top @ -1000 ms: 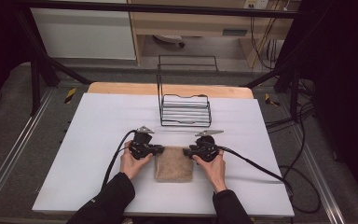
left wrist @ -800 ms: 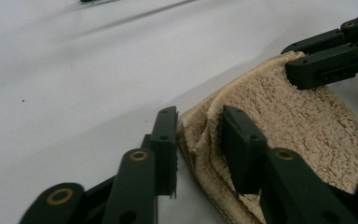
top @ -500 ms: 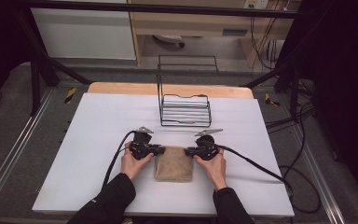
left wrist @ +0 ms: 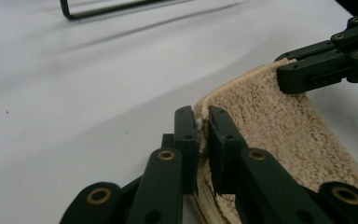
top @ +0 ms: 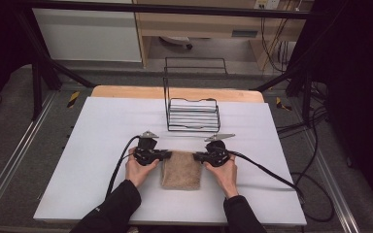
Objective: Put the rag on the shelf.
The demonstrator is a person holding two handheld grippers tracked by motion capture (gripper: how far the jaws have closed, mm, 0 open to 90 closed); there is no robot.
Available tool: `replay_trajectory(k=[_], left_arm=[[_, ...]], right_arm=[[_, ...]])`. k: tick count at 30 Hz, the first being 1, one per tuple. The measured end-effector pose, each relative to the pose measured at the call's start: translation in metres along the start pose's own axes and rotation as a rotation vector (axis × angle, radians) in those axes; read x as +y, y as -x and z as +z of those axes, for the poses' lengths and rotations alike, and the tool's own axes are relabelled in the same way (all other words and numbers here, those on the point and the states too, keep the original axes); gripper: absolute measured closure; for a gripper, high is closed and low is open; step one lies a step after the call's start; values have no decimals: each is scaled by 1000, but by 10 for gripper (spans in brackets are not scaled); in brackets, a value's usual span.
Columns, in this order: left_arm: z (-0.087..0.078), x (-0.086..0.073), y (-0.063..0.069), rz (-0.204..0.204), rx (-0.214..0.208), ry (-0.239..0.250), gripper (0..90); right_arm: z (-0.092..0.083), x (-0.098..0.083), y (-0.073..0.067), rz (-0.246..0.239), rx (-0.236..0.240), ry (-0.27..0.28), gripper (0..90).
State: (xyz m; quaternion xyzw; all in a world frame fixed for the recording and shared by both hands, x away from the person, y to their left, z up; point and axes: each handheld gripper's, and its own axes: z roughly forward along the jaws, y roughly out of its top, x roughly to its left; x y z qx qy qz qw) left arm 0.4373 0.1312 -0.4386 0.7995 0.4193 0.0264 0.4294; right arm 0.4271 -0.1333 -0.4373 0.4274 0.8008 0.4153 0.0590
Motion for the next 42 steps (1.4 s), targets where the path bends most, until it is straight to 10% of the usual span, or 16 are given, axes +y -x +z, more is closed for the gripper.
replay_trajectory(k=[19, 42], left_arm=[[-41, 4, 37, 148, 13, 126, 824], [-76, 16, 64, 210, 3, 280, 823]], right_arm=[[-47, -4, -21, -63, 64, 149, 850], [-90, 9, -39, -142, 64, 313, 850]])
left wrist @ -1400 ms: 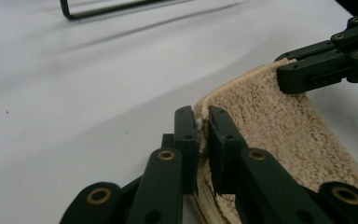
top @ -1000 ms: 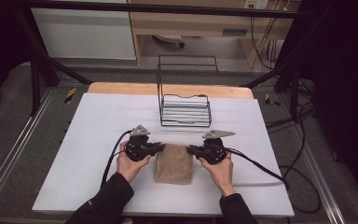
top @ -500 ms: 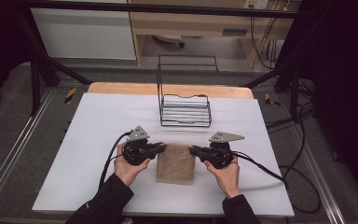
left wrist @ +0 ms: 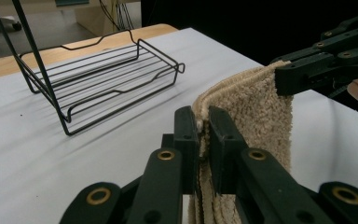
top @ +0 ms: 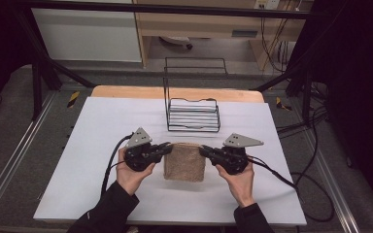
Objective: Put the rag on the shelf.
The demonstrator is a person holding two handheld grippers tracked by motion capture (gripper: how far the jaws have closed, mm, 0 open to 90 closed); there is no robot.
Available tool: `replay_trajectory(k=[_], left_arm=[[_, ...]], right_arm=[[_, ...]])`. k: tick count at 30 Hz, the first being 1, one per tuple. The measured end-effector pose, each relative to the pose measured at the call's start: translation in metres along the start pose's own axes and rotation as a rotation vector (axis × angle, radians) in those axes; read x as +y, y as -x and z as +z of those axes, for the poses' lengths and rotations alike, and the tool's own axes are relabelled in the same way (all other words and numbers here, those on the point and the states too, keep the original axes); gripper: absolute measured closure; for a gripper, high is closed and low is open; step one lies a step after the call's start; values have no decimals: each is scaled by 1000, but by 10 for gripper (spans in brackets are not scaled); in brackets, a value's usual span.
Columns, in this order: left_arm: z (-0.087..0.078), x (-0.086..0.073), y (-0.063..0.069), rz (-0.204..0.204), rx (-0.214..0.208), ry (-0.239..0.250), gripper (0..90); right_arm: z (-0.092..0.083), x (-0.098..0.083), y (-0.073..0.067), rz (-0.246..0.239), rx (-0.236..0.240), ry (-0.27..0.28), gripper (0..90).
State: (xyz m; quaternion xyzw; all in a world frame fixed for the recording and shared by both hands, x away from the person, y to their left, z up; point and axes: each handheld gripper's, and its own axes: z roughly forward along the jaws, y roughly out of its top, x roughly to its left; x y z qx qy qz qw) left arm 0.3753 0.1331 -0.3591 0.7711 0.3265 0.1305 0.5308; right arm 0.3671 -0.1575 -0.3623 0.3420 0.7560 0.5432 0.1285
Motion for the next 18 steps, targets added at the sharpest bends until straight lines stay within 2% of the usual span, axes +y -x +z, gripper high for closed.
replay_trajectory(k=[13, 18], left_arm=[[-2, 15, 5, 13, 13, 52, 824], [-3, 22, 5, 11, 16, 79, 824]], right_arm=[[-9, 11, -1, -21, -20, 54, 850], [-13, 21, -3, -36, -35, 90, 850]])
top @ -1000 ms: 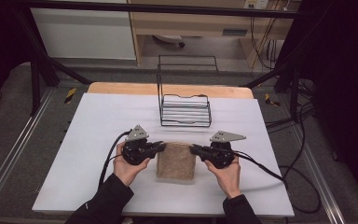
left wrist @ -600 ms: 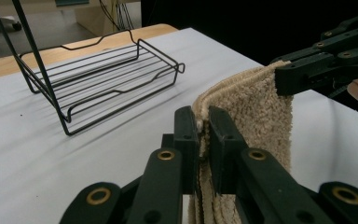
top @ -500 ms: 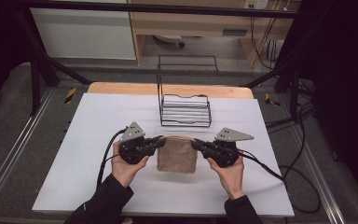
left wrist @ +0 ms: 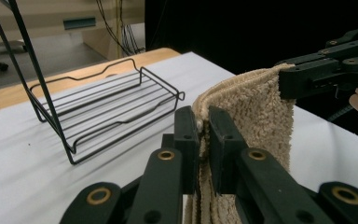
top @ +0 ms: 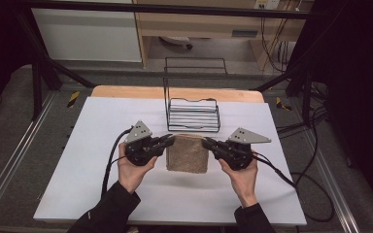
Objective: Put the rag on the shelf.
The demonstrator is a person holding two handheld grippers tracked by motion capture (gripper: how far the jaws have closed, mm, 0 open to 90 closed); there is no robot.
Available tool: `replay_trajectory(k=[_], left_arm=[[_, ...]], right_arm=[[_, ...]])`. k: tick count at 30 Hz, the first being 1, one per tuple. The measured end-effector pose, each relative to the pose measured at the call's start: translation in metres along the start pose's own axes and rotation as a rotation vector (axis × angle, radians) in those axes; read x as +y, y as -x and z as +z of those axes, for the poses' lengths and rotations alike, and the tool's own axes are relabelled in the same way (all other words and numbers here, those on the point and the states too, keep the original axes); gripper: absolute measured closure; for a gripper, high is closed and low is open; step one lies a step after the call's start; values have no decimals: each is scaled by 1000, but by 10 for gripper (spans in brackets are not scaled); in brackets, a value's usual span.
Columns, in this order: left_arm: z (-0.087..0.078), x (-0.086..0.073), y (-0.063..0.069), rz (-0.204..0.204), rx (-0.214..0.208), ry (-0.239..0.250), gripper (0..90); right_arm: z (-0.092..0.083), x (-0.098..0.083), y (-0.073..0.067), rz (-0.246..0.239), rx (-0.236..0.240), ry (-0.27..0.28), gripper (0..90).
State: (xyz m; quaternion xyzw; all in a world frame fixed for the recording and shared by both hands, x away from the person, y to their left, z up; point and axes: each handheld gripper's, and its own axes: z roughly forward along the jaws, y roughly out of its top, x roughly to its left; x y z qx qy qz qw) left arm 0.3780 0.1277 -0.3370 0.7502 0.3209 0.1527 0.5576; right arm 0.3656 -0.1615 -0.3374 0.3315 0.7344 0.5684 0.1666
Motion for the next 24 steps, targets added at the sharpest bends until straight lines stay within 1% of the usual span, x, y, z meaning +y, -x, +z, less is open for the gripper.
replay_trajectory(k=[1, 2, 7, 14, 15, 16, 24], left_arm=[[-1, 2, 0, -1, 2, 7, 824], [-1, 3, -1, -4, 3, 16, 824], [-1, 10, -4, -9, 9, 54, 824], [2, 20, -6, -3, 15, 76, 825], [2, 24, -6, 1, 16, 85, 824], [2, 24, -6, 1, 16, 85, 825], [2, 42, -6, 15, 20, 124, 825]], right_arm=[[0, 0, 0, 0, 0, 0, 850], [0, 4, -1, -6, -4, 15, 850], [-1, 11, -3, -21, -17, 49, 850], [-1, 19, -2, -26, -33, 70, 850], [-2, 23, -1, -31, -39, 78, 851], [-2, 25, -1, -32, -41, 82, 851], [-3, 39, 2, -48, -70, 114, 851]])
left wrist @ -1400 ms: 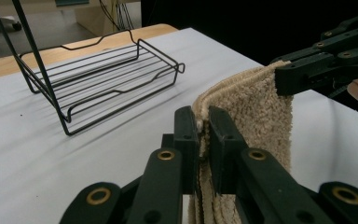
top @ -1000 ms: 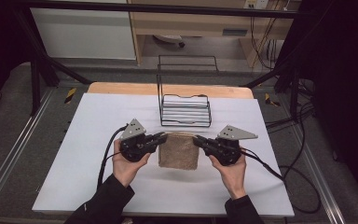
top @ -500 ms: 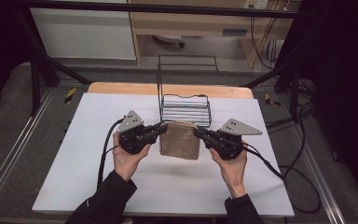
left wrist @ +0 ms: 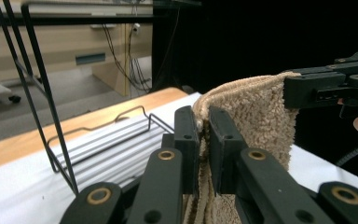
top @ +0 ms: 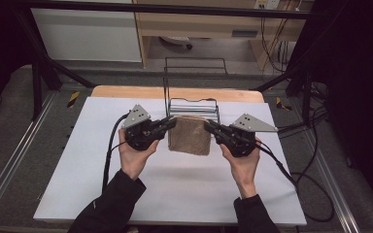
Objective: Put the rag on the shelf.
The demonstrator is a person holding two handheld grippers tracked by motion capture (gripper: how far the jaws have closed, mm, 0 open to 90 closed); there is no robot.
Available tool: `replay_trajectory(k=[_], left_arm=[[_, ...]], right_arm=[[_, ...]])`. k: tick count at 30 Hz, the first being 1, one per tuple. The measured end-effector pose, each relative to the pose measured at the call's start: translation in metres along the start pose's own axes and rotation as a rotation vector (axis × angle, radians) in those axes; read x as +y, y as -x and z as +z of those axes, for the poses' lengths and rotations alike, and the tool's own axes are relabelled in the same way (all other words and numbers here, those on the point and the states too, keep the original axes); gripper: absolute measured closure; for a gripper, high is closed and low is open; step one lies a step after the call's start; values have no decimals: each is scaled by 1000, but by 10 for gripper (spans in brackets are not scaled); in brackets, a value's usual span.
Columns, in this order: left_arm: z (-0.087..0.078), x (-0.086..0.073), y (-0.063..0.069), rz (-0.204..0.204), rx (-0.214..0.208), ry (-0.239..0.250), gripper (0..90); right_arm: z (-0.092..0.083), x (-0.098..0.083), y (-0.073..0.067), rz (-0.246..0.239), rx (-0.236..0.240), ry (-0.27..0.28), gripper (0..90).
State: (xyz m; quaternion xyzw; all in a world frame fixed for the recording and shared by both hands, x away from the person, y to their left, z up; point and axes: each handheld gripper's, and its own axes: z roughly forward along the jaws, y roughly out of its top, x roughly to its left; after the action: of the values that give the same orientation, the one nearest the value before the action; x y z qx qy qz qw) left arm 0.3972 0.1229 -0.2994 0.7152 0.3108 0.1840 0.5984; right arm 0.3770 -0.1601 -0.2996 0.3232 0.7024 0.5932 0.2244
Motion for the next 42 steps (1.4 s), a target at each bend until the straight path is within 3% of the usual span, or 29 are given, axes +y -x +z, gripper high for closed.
replay_trajectory(k=[20, 42], left_arm=[[5, 39, -6, 15, 20, 75, 825], [15, 80, -9, 38, 37, 135, 826]], right_arm=[[5, 42, 6, -54, -48, 69, 851], [6, 78, 17, -80, -88, 137, 852]])
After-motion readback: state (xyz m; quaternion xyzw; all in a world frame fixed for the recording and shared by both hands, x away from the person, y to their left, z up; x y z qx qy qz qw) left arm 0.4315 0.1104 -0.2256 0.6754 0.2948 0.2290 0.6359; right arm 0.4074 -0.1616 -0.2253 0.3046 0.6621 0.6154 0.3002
